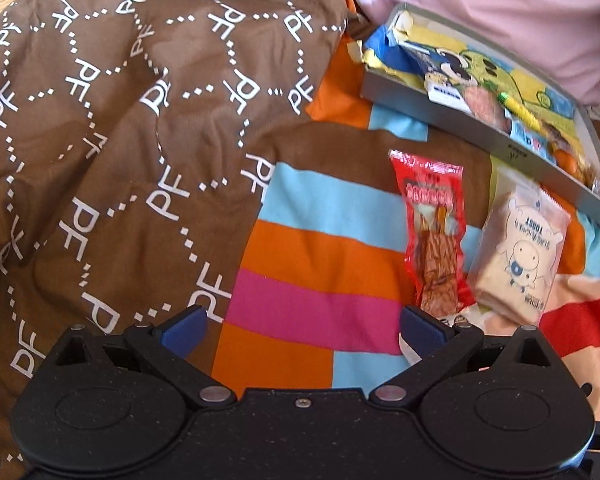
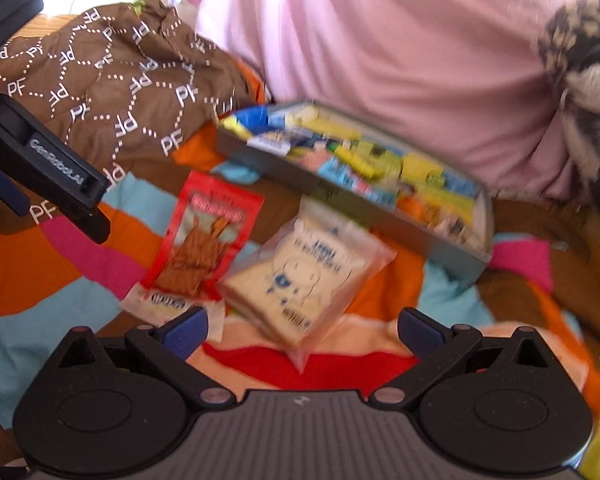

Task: Organize snacks
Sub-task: 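Move both grippers back over the red packet and the toast bag, then lower right onto the TOAST bread bag and close while left approaches the red packet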

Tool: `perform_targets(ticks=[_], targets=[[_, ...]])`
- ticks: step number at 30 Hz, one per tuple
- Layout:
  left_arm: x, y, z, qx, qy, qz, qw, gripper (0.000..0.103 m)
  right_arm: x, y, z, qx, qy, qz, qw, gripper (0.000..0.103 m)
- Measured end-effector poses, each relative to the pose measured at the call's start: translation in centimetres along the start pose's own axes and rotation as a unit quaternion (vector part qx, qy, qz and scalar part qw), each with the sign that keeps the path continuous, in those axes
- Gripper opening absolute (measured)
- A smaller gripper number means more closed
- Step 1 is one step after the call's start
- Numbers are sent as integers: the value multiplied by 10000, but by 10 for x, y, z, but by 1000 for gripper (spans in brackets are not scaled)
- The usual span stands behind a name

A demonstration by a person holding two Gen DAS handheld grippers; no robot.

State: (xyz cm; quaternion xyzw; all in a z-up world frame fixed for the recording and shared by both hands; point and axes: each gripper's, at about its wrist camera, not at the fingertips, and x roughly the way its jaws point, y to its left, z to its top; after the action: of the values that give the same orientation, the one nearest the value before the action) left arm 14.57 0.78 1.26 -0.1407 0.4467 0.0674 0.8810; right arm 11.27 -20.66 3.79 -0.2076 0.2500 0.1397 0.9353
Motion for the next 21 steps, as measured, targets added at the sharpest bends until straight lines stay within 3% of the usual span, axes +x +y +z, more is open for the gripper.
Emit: perform_targets(ticks=[8, 21], targets=[[10, -7, -2, 128, 158, 42, 9998, 102, 18, -11, -8, 468, 478, 149, 9977, 103], [21, -17, 1, 195, 210, 38, 9996, 102, 27, -14, -5, 546, 541, 241, 9968, 103]])
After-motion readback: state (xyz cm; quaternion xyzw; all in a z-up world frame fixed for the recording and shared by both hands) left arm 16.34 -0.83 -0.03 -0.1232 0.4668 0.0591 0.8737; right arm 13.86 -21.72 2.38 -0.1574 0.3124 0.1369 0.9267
